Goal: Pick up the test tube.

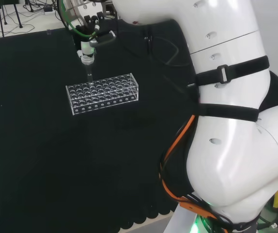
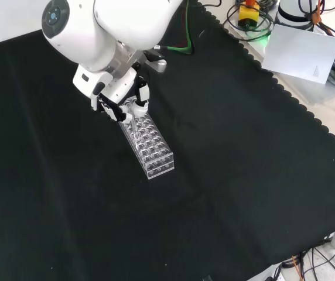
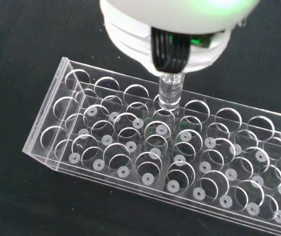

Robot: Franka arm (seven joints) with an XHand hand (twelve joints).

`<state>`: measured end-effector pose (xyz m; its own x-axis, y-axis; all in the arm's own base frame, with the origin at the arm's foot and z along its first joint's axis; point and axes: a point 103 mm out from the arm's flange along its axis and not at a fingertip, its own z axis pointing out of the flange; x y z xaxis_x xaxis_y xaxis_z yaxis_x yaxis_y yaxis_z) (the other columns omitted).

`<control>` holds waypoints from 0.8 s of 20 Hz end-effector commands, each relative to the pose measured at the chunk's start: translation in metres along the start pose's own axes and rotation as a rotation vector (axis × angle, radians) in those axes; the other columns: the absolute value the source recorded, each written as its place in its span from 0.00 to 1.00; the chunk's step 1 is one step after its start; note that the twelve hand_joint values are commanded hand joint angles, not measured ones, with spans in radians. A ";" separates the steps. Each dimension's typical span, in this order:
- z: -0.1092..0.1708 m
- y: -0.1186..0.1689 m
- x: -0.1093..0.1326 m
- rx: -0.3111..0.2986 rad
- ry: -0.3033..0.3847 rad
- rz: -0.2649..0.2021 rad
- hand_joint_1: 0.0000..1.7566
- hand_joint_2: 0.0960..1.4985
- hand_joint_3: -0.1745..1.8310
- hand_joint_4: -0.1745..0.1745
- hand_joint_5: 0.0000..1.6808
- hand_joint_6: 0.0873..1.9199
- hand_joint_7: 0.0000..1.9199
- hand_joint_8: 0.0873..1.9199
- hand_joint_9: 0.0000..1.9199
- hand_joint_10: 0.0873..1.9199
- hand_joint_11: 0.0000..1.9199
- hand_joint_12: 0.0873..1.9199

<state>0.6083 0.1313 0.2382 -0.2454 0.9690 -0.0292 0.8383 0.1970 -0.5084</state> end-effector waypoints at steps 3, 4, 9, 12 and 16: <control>-0.013 -0.012 -0.010 0.002 0.058 0.005 0.81 0.37 0.42 0.00 0.77 0.28 0.71 0.38 0.73 0.08 0.39 0.62; -0.015 -0.014 -0.011 0.000 0.064 0.006 0.81 0.37 0.42 0.00 0.77 0.27 0.71 0.38 0.73 0.07 0.39 0.62; -0.024 -0.021 -0.015 -0.012 0.074 0.004 0.81 0.37 0.42 0.00 0.77 0.27 0.71 0.38 0.73 0.07 0.39 0.62; -0.035 -0.029 -0.017 -0.020 0.090 -0.001 0.81 0.37 0.42 0.00 0.77 0.27 0.71 0.38 0.73 0.07 0.38 0.62; -0.049 -0.042 -0.020 -0.035 0.102 -0.006 0.81 0.37 0.42 0.00 0.77 0.27 0.71 0.38 0.73 0.07 0.38 0.62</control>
<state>0.6059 0.1148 0.2854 -0.2027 0.9782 0.0445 0.8505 0.1983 -0.4872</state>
